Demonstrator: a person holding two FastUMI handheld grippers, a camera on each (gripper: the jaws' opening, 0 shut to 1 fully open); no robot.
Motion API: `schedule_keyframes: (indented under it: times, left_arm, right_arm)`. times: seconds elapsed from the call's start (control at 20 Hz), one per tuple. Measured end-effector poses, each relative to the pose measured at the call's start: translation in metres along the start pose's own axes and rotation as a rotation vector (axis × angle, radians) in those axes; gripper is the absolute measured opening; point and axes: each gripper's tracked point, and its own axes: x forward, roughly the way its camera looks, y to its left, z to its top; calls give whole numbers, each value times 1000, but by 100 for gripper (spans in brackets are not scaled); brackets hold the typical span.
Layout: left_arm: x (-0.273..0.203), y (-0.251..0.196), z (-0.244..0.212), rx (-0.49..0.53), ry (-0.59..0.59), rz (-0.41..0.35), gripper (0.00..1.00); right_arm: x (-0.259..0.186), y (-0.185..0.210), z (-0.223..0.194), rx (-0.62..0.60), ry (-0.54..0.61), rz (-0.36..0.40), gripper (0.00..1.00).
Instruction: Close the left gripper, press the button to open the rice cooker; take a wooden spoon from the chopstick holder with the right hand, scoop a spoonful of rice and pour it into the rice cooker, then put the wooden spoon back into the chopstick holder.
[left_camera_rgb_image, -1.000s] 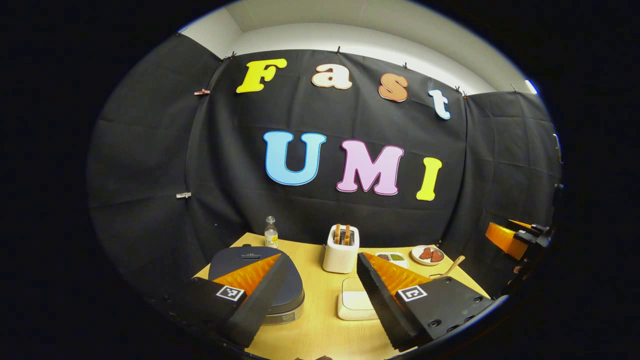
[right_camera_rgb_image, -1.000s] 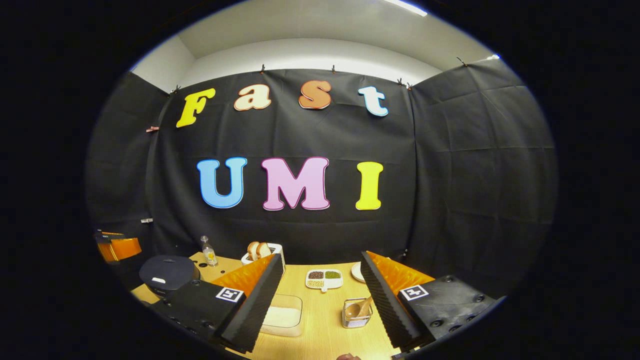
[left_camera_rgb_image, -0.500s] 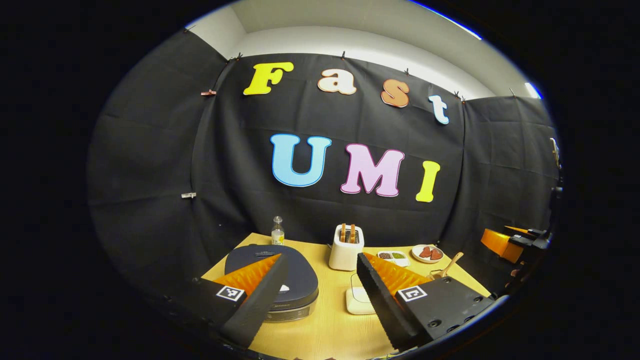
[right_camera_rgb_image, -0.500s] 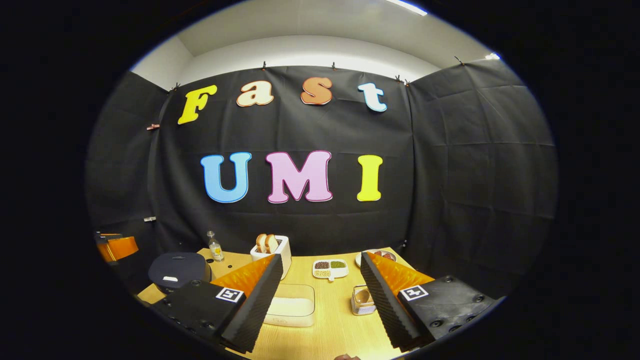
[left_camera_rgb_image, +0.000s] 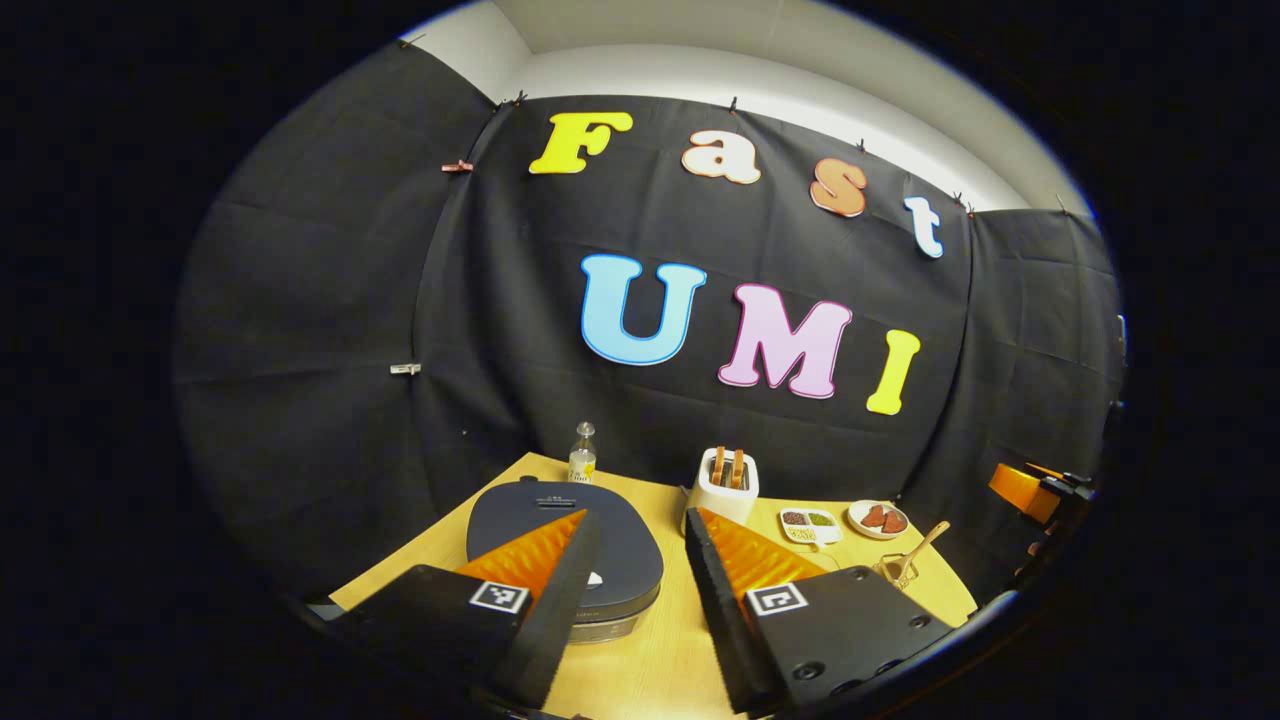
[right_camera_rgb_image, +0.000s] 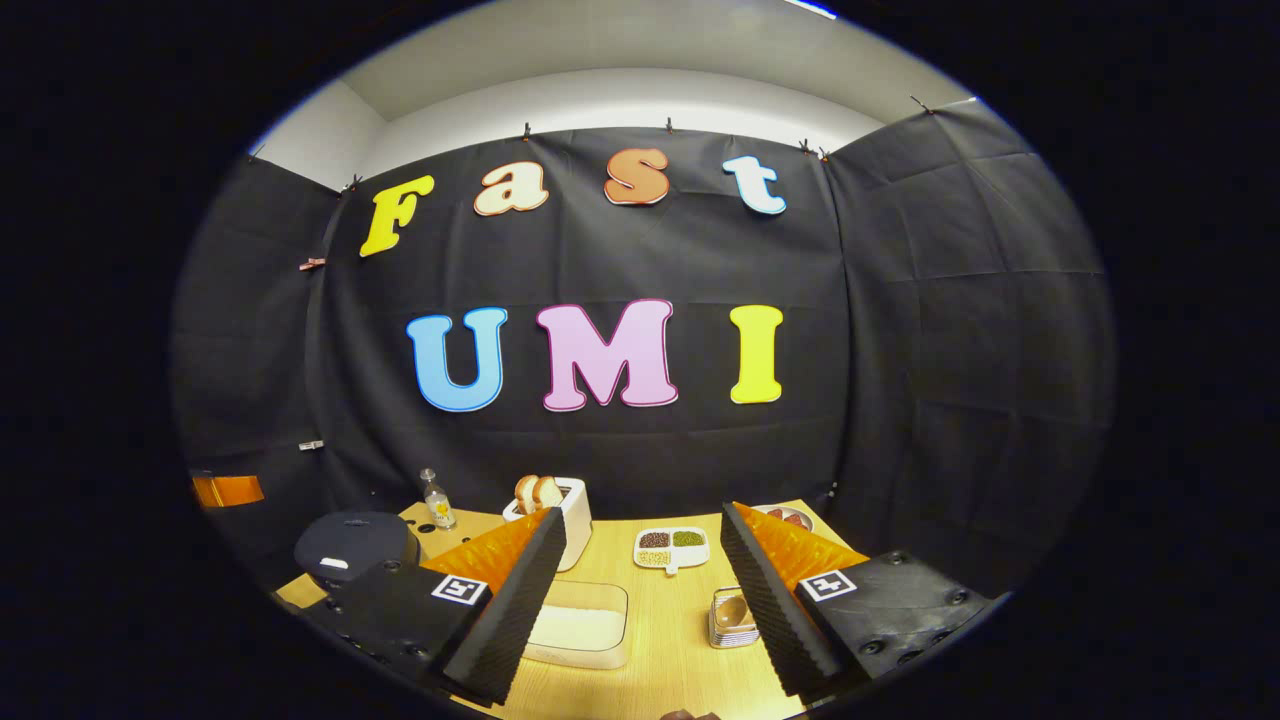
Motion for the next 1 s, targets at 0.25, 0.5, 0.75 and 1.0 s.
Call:
schedule_keyframes:
  times: [0.25, 0.5, 0.75, 1.0]
  left_arm:
    - [30, 11, -40, -67, 157, 38, 22]
    - [55, 28, -73, -130, 230, 84, 6]
    - [84, 47, -78, -134, 228, 122, 5]
    - [107, 63, -104, -138, 282, 157, 6]
  right_arm:
    - [18, -31, -26, -6, 61, 25, 97]
    - [37, -52, -45, 6, 110, 54, 98]
    - [46, -68, -57, 2, 130, 69, 97]
    - [46, -79, -67, 15, 155, 67, 97]
